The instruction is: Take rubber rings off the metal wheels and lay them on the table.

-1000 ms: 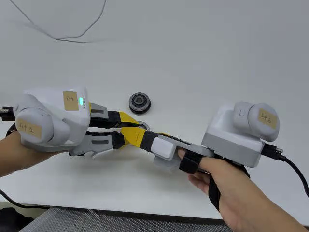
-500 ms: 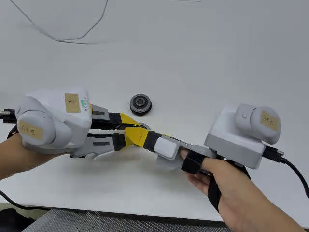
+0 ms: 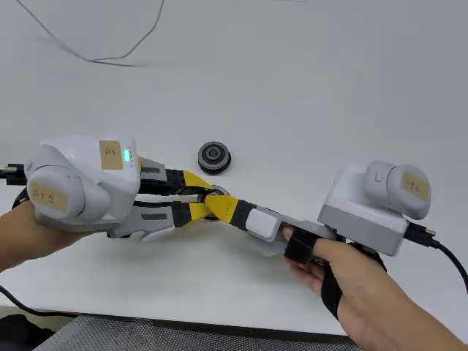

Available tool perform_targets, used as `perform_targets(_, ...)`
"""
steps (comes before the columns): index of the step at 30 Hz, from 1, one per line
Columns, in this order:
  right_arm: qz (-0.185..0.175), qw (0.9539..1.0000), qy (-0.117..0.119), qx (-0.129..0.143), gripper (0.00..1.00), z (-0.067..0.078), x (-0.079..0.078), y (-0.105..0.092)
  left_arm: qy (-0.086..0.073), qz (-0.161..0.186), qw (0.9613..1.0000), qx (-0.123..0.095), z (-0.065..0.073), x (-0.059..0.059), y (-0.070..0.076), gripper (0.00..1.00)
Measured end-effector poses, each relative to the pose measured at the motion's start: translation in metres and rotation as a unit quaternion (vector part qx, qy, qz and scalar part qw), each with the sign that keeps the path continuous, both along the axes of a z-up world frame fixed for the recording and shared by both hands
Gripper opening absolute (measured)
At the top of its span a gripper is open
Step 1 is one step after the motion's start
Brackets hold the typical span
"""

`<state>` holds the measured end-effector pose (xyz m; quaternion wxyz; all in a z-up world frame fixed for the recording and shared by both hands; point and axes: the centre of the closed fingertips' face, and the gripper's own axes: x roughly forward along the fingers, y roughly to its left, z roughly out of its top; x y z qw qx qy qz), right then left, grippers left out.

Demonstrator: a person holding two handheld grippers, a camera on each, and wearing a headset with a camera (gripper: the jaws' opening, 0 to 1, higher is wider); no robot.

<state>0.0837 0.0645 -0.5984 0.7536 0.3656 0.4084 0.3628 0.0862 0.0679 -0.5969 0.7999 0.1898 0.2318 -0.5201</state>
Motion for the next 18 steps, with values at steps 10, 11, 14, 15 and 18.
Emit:
perform_targets(10, -0.003, 1.0000, 0.003, 0.004, 0.24, -0.0060, 0.0036, -0.0021, 0.000, 0.000, 1.0000, -0.001, -0.0005, 0.0004, 0.0000, 0.13)
perform_targets(11, -0.004, 1.0000, 0.004, 0.005, 0.23, -0.0069, 0.0042, -0.0027, 0.000, 0.001, 1.0000, -0.001, -0.0005, 0.0004, 0.0000, 0.13)
perform_targets(14, -0.005, 1.0000, 0.001, 0.002, 0.20, -0.0059, 0.0045, -0.0039, 0.000, 0.000, 1.0000, -0.001, -0.0006, 0.0004, 0.0000, 0.13)
perform_targets(15, -0.005, 1.0000, 0.002, 0.002, 0.20, -0.0056, 0.0044, -0.0040, 0.000, 0.000, 1.0000, -0.001, -0.0007, 0.0005, 0.0000, 0.13)
perform_targets(18, -0.006, 1.0000, 0.000, 0.001, 0.18, -0.0057, 0.0048, -0.0058, 0.000, 0.001, 1.0000, -0.001, -0.0008, 0.0005, 0.0002, 0.13)
